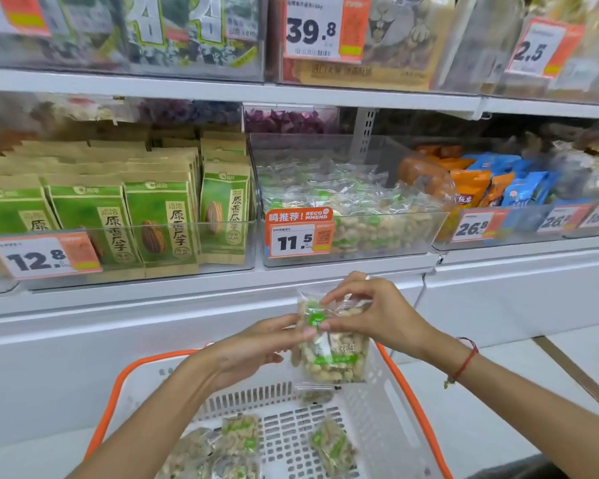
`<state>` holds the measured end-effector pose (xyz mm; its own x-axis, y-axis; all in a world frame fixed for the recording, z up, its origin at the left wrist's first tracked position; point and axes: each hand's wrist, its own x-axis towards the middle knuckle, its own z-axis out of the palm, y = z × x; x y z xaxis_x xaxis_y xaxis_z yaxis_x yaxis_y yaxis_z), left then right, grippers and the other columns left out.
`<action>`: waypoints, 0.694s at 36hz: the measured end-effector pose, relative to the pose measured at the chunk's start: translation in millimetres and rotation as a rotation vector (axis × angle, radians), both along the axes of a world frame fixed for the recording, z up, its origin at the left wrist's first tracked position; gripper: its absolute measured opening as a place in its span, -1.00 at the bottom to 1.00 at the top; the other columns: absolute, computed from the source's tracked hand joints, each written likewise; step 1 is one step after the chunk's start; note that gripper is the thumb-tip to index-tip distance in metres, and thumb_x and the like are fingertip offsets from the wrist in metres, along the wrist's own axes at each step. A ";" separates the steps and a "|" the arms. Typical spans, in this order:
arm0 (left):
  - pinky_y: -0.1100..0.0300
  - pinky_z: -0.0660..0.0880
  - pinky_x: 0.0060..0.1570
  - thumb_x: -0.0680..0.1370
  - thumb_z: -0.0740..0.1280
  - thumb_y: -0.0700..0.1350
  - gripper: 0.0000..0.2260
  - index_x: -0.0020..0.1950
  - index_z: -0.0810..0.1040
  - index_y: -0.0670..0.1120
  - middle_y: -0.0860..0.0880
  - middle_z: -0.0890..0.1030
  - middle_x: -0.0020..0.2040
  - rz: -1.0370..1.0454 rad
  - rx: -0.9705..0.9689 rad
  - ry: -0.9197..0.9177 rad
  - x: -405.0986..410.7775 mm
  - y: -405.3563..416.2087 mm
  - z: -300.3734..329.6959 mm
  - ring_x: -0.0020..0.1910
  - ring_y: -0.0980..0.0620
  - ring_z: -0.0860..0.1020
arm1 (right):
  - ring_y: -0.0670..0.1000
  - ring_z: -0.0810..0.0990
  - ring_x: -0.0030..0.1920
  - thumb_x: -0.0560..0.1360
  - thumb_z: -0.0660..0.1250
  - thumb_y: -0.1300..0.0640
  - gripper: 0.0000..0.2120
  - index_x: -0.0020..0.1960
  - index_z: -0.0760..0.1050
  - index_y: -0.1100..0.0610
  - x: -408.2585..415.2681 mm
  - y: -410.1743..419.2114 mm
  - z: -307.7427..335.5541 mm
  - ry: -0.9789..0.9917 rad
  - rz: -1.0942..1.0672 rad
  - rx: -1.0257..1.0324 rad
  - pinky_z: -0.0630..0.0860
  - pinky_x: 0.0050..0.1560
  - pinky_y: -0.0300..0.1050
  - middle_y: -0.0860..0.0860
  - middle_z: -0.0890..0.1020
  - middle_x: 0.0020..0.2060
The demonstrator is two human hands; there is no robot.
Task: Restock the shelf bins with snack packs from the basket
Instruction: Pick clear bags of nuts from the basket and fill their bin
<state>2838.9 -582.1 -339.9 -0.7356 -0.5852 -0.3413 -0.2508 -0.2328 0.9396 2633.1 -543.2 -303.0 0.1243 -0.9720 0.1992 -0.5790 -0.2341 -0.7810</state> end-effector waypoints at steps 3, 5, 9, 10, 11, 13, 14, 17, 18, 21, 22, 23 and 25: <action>0.32 0.42 0.14 0.40 0.52 -0.06 -0.48 0.31 0.44 0.17 0.18 0.60 0.18 0.034 -0.122 -0.008 -11.9 1.2 6.0 0.20 0.25 0.51 | -0.09 0.57 -0.17 0.17 0.54 -0.16 -0.69 -0.12 0.66 -0.12 -1.2 -2.4 1.9 -0.017 -0.083 -0.064 0.48 -0.14 -0.20 -0.05 0.58 -0.19; 0.44 0.46 -0.01 0.42 0.49 -0.16 -0.52 0.27 0.46 0.16 0.17 0.63 0.12 0.068 -0.193 -0.004 -19.4 1.7 11.8 0.14 0.26 0.55 | -0.10 0.53 -0.12 0.17 0.48 -0.25 -0.69 -0.13 0.65 -0.19 -4.1 -2.6 7.4 0.037 -0.141 -0.092 0.44 -0.12 -0.19 -0.09 0.58 -0.22; 0.31 0.50 0.09 0.48 0.44 -0.16 -0.53 0.32 0.39 0.07 0.06 0.65 0.13 0.029 -0.230 0.030 -28.5 -2.5 22.4 0.13 0.15 0.59 | -0.16 0.41 0.12 0.25 0.34 -0.39 -0.52 0.11 0.55 -0.24 -17.8 -1.0 32.3 0.367 -0.144 -0.136 0.38 0.14 -0.21 -0.26 0.49 0.01; 0.23 0.50 0.17 0.47 0.45 -0.16 -0.52 0.32 0.37 0.05 0.06 0.65 0.13 0.019 -0.240 0.040 -31.4 -5.0 25.7 0.15 0.13 0.59 | -0.22 0.39 0.17 0.28 0.34 -0.37 -0.44 0.24 0.44 -0.24 -22.6 0.2 42.8 0.399 -0.101 -0.050 0.35 0.22 -0.23 -0.30 0.44 0.10; 0.17 0.48 0.21 0.46 0.45 -0.17 -0.52 0.32 0.36 0.02 0.08 0.64 0.13 0.014 -0.257 0.047 -34.5 -8.8 29.4 0.16 0.13 0.58 | -0.31 0.37 0.18 0.32 0.36 -0.32 -0.39 0.33 0.34 -0.24 -28.1 1.5 53.7 0.383 -0.046 0.077 0.34 0.25 -0.29 -0.35 0.39 0.14; 0.18 0.47 0.21 0.45 0.45 -0.18 -0.52 0.30 0.36 -0.03 0.09 0.64 0.14 -0.012 -0.291 0.072 -43.3 -17.5 38.5 0.17 0.15 0.56 | -0.50 0.34 0.10 0.37 0.42 -0.18 -0.43 0.30 0.26 -0.31 -41.6 2.5 72.4 0.329 0.064 0.275 0.31 0.16 -0.53 -0.45 0.34 0.09; 0.23 0.48 0.18 0.45 0.45 -0.19 -0.53 0.30 0.36 -0.04 0.09 0.63 0.15 -0.027 -0.307 0.079 -48.5 -22.7 43.7 0.17 0.16 0.56 | -0.53 0.34 0.09 0.38 0.45 -0.13 -0.48 0.22 0.25 -0.35 -48.7 1.7 79.8 0.333 0.096 0.310 0.28 0.10 -0.61 -0.48 0.33 0.09; 0.27 0.48 0.17 0.40 0.49 -0.12 -0.50 0.28 0.39 0.00 0.11 0.63 0.15 -0.061 -0.409 0.090 -67.0 -41.8 63.8 0.16 0.20 0.56 | -0.38 0.39 0.22 0.38 0.49 -0.03 -0.45 0.18 0.25 -0.33 -67.4 -2.6 97.9 0.319 0.068 0.243 0.28 0.11 -0.62 -0.37 0.39 0.20; 0.25 0.48 0.18 0.36 0.51 -0.08 -0.47 0.27 0.40 0.02 0.13 0.63 0.14 -0.055 -0.447 0.099 -73.9 -48.5 71.9 0.15 0.20 0.57 | -0.38 0.41 0.22 0.37 0.50 0.00 -0.46 0.20 0.29 -0.30 -72.3 -4.4 102.9 0.290 0.044 0.179 0.32 0.11 -0.59 -0.35 0.42 0.21; 0.34 0.47 0.16 0.33 0.53 0.05 -0.44 0.28 0.44 0.08 0.20 0.60 0.15 -0.015 -0.562 0.153 -94.9 -69.2 102.0 0.15 0.31 0.53 | -0.39 0.50 0.12 0.34 0.49 0.05 -0.54 0.18 0.44 -0.18 -85.1 -9.1 115.2 0.113 -0.032 -0.031 0.41 0.02 -0.52 -0.35 0.58 0.06; 0.47 0.45 0.07 0.35 0.46 0.11 -0.47 0.28 0.44 0.10 0.27 0.56 0.14 0.009 -0.607 0.167 -102.3 -76.6 114.3 0.12 0.38 0.50 | -0.39 0.51 0.09 0.31 0.49 0.01 -0.55 0.16 0.46 -0.17 -88.8 -10.9 117.4 0.058 -0.091 -0.123 0.41 -0.01 -0.53 -0.39 0.59 0.03; 0.57 0.40 -0.04 0.37 0.36 0.17 -0.51 0.28 0.44 0.11 0.33 0.51 0.11 0.044 -0.655 0.172 -110.3 -84.6 126.0 0.08 0.44 0.48 | -0.43 0.50 0.07 0.29 0.47 -0.03 -0.56 0.13 0.45 -0.19 -93.4 -13.7 117.3 0.025 -0.184 -0.233 0.38 -0.03 -0.56 -0.45 0.57 0.01; 0.57 0.35 -0.11 0.49 0.18 0.22 -0.58 0.27 0.46 0.08 0.32 0.50 0.09 0.154 -0.731 0.164 -128.7 -107.1 140.7 0.03 0.44 0.47 | -0.44 0.50 0.00 0.27 0.45 -0.11 -0.55 0.13 0.44 -0.21 -102.6 -22.2 112.2 0.020 -0.429 -0.461 0.37 -0.06 -0.57 -0.44 0.58 -0.07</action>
<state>2710.1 -689.2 -199.2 -0.6354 -0.7201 0.2788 -0.1100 0.4417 0.8904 2530.5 -565.4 -190.8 -0.2496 -0.7512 0.6111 -0.7097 -0.2874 -0.6432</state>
